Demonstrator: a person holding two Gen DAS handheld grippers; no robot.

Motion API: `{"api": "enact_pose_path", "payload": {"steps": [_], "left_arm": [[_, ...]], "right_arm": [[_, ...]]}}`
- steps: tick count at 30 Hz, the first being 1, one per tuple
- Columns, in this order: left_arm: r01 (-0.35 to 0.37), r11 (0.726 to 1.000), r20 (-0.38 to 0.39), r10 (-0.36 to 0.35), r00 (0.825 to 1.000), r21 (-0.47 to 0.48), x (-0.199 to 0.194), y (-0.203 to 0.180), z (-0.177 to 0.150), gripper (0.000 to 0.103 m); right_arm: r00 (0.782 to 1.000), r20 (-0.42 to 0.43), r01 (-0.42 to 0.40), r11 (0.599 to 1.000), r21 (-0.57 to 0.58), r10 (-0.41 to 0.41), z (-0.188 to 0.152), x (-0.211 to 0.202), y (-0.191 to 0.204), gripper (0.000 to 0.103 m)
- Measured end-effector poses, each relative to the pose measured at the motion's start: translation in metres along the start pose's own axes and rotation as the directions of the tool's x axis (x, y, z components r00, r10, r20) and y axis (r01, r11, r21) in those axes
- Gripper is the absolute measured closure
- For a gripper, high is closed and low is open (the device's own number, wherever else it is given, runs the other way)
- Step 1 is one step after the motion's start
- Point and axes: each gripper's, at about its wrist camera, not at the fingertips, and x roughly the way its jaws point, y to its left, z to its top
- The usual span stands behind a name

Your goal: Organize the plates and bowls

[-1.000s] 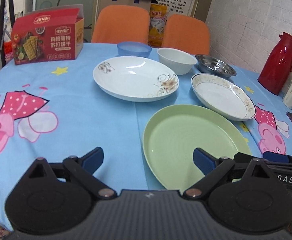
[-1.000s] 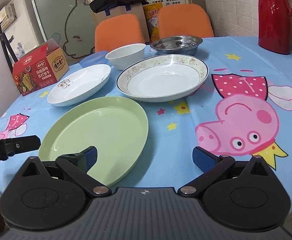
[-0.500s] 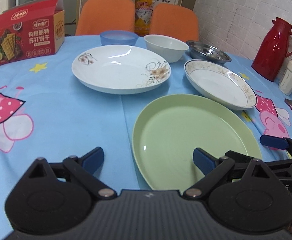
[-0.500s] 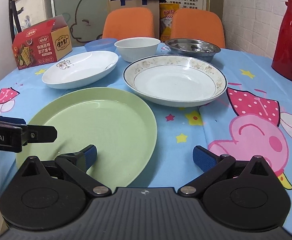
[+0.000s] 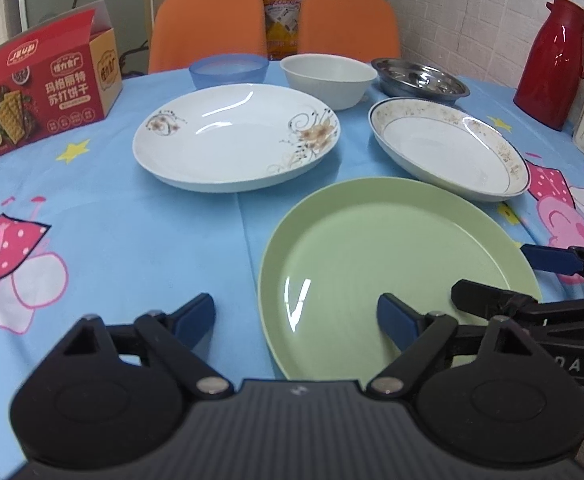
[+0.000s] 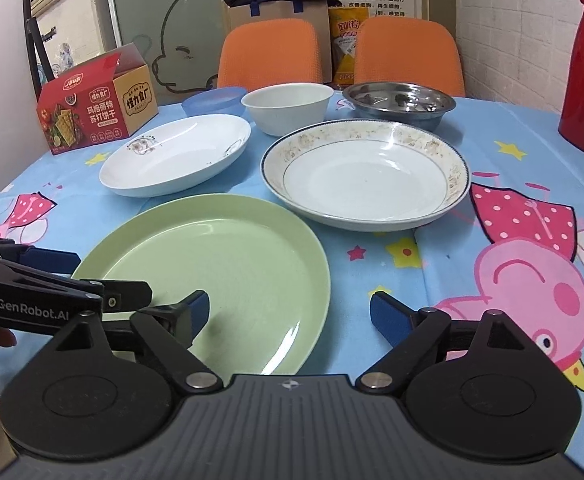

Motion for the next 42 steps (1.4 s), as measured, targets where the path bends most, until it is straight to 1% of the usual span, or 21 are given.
{"api": "enact_pose_path", "payload": {"steps": [1,2,3,4,5,6,9,11,13,16,18,22,25,28,31,33,36,42], "left_arm": [[0.019,1.000,0.004,-0.019,1.000,0.004,-0.002,-0.001,0.000,0.036],[0.038,0.999,0.009,-0.038,0.999,0.010,-0.005,-0.002,-0.001,0.043],[0.030,0.999,0.011,-0.030,0.999,0.018,-0.005,-0.005,-0.001,0.047],[0.022,1.000,0.016,-0.022,1.000,0.022,-0.005,-0.007,-0.002,0.047],[0.021,1.000,0.020,-0.021,1.000,0.014,-0.005,-0.007,-0.002,0.047],[0.021,1.000,0.020,-0.021,1.000,0.001,-0.005,-0.006,-0.002,0.049],[0.006,1.000,0.007,-0.006,1.000,-0.010,-0.007,-0.008,0.000,0.053],[-0.003,1.000,0.020,0.003,1.000,-0.021,-0.014,-0.004,-0.001,0.053],[-0.012,0.999,0.029,0.013,0.999,-0.048,-0.022,0.005,-0.002,0.053],[-0.038,0.996,0.033,0.041,0.999,-0.084,-0.034,0.024,-0.006,0.053],[-0.076,0.991,0.033,0.080,0.996,-0.109,-0.041,0.039,-0.010,0.053],[-0.140,0.977,0.028,0.146,0.989,-0.163,-0.052,0.070,-0.017,0.053],[-0.169,0.966,0.020,0.176,0.984,-0.198,-0.055,0.091,-0.021,0.053],[-0.167,0.964,0.014,0.173,0.985,-0.208,-0.055,0.103,-0.024,0.053],[-0.173,0.963,0.012,0.179,0.984,-0.206,-0.048,0.106,-0.025,0.053],[-0.170,0.963,0.005,0.175,0.985,-0.211,-0.042,0.108,-0.025,0.053],[-0.175,0.963,0.020,0.183,0.983,-0.204,-0.039,0.109,-0.024,0.053],[-0.171,0.963,0.032,0.182,0.983,-0.209,-0.033,0.112,-0.019,0.052]], "right_arm": [[1.000,0.010,0.004,1.000,-0.016,-0.004,-0.001,0.000,0.002,0.000],[1.000,0.014,0.014,0.999,-0.033,-0.014,-0.002,0.000,0.005,0.000],[1.000,0.022,0.020,0.998,-0.054,-0.019,-0.003,-0.001,0.008,0.000],[0.999,0.032,-0.005,0.998,-0.056,0.007,-0.004,-0.002,0.009,0.007],[0.999,0.038,-0.001,0.998,-0.057,0.003,-0.005,-0.003,0.011,0.010],[0.999,0.050,0.015,0.997,-0.073,-0.011,-0.006,-0.003,0.013,0.010],[0.998,0.065,0.028,0.999,-0.047,-0.025,-0.008,-0.003,0.014,0.010],[0.996,0.070,0.054,0.997,-0.057,-0.050,-0.008,-0.005,0.021,0.010],[0.995,0.084,0.061,0.996,-0.071,-0.055,-0.007,-0.010,0.029,0.010],[0.995,0.104,0.016,0.998,-0.068,-0.009,-0.003,-0.015,0.040,0.010],[0.994,0.107,-0.006,0.996,-0.087,0.015,-0.001,-0.014,0.053,0.010],[0.991,0.096,-0.079,0.990,-0.117,0.091,0.005,-0.002,0.083,0.008],[0.986,0.086,-0.129,0.982,-0.139,0.142,0.010,0.008,0.104,0.007],[0.983,0.070,-0.154,0.974,-0.164,0.167,0.011,0.015,0.120,0.004],[0.986,0.057,-0.147,0.974,-0.173,0.159,0.011,0.020,0.129,0.002],[0.987,0.041,-0.144,0.974,-0.175,0.153,0.010,0.026,0.131,0.002],[0.988,0.022,-0.149,0.975,-0.165,0.155,0.010,0.033,0.130,0.002],[0.987,0.024,-0.152,0.971,-0.184,0.159,0.009,0.037,0.135,0.000]]}}
